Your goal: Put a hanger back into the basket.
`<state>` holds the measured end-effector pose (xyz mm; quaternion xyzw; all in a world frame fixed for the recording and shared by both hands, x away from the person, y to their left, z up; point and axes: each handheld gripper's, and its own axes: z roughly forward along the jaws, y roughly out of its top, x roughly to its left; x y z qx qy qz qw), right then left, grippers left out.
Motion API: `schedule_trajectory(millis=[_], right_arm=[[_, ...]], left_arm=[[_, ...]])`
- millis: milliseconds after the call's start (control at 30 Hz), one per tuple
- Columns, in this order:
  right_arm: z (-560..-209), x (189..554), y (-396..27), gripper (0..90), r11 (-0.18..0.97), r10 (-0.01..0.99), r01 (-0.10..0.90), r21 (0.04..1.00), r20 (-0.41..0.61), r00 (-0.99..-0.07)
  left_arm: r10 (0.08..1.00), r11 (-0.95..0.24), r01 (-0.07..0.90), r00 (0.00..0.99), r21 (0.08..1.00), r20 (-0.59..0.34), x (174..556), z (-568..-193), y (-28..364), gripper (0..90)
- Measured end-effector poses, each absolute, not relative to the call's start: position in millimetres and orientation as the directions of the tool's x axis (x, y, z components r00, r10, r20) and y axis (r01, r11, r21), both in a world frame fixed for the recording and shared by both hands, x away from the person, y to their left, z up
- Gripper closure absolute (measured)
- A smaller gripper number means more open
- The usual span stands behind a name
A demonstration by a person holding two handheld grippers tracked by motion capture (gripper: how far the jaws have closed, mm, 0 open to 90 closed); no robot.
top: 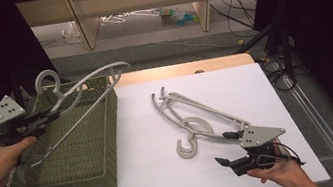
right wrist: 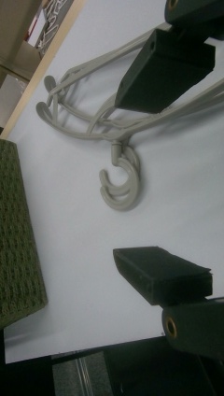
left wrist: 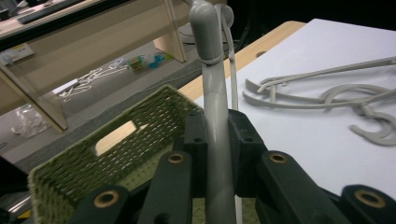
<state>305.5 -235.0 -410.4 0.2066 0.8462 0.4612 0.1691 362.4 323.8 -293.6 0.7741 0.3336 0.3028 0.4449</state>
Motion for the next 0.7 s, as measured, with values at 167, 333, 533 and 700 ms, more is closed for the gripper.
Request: schedule_trajectory(millis=[167, 333, 533, 700], right_arm=[[-410.5, 306.1, -235.8, 18.0, 0.476, 0.513, 0.207, 0.855, -0.078, -0.855], [-410.5, 306.6, -235.8, 16.4, 0.475, 0.511, 0.206, 0.856, -0.077, -0.856], [-411.9, 306.9, -235.0, 16.2, 0.469, 0.510, 0.203, 0.860, -0.076, -0.857], [-411.8, 307.4, -234.2, 16.2, 0.475, 0.507, 0.204, 0.856, -0.077, -0.859]], left_arm=[[0.812, -0.365, 0.270, 0.561, 0.891, 0.162, 368.6, -304.5, 340.6, 79.2], [0.827, -0.343, 0.276, 0.542, 0.898, 0.149, 372.2, -313.2, 353.5, 79.2], [0.859, -0.333, 0.335, 0.493, 0.881, 0.137, 376.7, -329.7, 368.2, 79.2], [0.872, -0.321, 0.370, 0.475, 0.872, 0.120, 380.5, -336.3, 373.7, 79.2]])
